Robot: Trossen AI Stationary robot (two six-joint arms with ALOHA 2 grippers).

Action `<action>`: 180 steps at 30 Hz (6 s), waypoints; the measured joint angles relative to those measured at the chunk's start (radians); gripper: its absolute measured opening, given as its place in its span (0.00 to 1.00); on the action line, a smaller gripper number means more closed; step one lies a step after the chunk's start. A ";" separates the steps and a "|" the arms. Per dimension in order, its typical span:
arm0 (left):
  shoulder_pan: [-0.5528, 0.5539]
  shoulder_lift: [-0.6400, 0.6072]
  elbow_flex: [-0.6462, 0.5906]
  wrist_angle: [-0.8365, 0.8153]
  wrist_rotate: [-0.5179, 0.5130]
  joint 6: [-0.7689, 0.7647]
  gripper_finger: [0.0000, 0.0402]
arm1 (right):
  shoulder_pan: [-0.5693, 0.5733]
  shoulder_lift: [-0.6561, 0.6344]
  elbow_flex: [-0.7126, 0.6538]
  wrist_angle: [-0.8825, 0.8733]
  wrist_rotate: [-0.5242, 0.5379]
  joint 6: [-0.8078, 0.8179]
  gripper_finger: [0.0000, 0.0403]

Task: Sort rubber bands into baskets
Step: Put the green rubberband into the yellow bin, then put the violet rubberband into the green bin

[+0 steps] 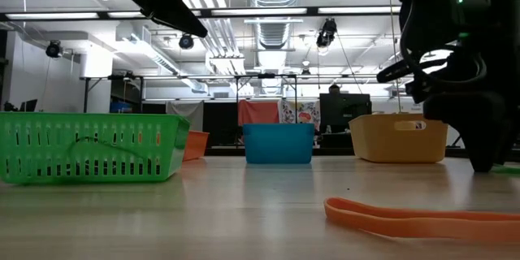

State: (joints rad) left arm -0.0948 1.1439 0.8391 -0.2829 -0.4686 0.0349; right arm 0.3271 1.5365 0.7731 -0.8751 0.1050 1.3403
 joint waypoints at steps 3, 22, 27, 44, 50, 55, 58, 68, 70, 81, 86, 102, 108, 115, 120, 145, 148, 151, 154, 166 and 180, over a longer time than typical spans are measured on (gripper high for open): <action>0.000 0.000 0.000 0.000 0.000 0.000 0.25 | 0.000 0.014 -0.001 0.022 -0.009 -0.023 0.45; 0.000 0.000 0.000 0.014 0.000 -0.018 0.25 | 0.002 -0.120 0.055 0.055 0.005 -0.230 0.02; 0.000 0.000 0.000 0.032 0.000 -0.044 0.25 | -0.010 -0.199 0.133 0.066 0.316 -0.350 0.02; 0.000 0.000 -0.003 0.040 0.000 -0.090 0.25 | -0.420 -0.212 0.194 0.033 0.725 -0.417 0.07; 0.000 0.000 -0.004 0.039 0.000 -0.093 0.25 | -0.439 -0.217 0.196 0.033 0.705 -0.445 0.14; 0.000 0.000 -0.004 0.039 0.000 -0.094 0.25 | -0.439 -0.220 0.197 0.033 0.699 -0.459 0.21; 0.000 0.000 -0.004 0.037 0.000 -0.106 0.25 | -0.439 -0.221 0.197 0.034 0.698 -0.459 0.24; -0.056 0.000 0.034 -0.211 0.096 -0.384 0.25 | -0.332 -0.221 0.189 0.076 0.614 -0.478 0.29; -0.085 0.000 0.074 -0.346 0.127 -0.506 0.25 | -0.299 -0.223 0.189 0.094 0.628 -0.493 0.29; -0.285 0.002 0.153 -0.883 0.235 -1.021 0.25 | -0.233 -0.226 0.189 0.159 0.636 -0.530 0.30; -0.395 0.019 0.082 -0.837 0.223 -1.071 0.26 | -0.233 -0.226 0.189 0.166 0.637 -0.531 0.31; -0.513 0.057 -0.116 -0.758 0.220 -1.084 0.47 | -0.233 -0.225 0.154 0.252 0.628 -0.593 0.36; -0.516 0.057 -0.261 -0.603 0.214 -1.063 0.50 | -0.233 -0.225 0.150 0.258 0.628 -0.602 0.36; -0.516 0.057 -0.364 -0.522 0.153 -1.086 0.50 | -0.233 -0.225 0.143 0.261 0.628 -0.609 0.37; -0.518 0.053 -0.409 -0.444 0.146 -1.090 0.50 | -0.233 -0.225 0.135 0.266 0.628 -0.608 0.37; -0.515 0.056 -0.371 -0.517 0.138 -1.097 0.00 | -0.233 -0.224 0.090 0.315 0.619 -0.609 0.35; -0.515 0.054 -0.306 -0.603 0.137 -1.096 0.00 | -0.233 -0.224 0.090 0.314 0.619 -0.609 0.34; -0.516 0.054 -0.236 -0.710 0.115 -1.091 0.00 | -0.233 -0.224 0.089 0.313 0.619 -0.610 0.35; -0.516 0.052 -0.155 -0.816 0.093 -1.091 0.00 | -0.233 -0.224 0.088 0.312 0.619 -0.611 0.36; -0.517 0.049 0.154 -0.947 -0.020 -0.965 0.00 | -0.228 -0.224 0.084 0.312 0.619 -0.613 0.33; -0.517 0.049 0.426 -0.933 -0.098 -0.793 0.00 | -0.220 -0.224 0.083 0.312 0.619 -0.616 0.34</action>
State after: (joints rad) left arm -0.6117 1.1929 1.2646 -1.2163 -0.5668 -0.7584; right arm 0.1070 1.3121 0.8562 -0.5629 0.7238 0.7238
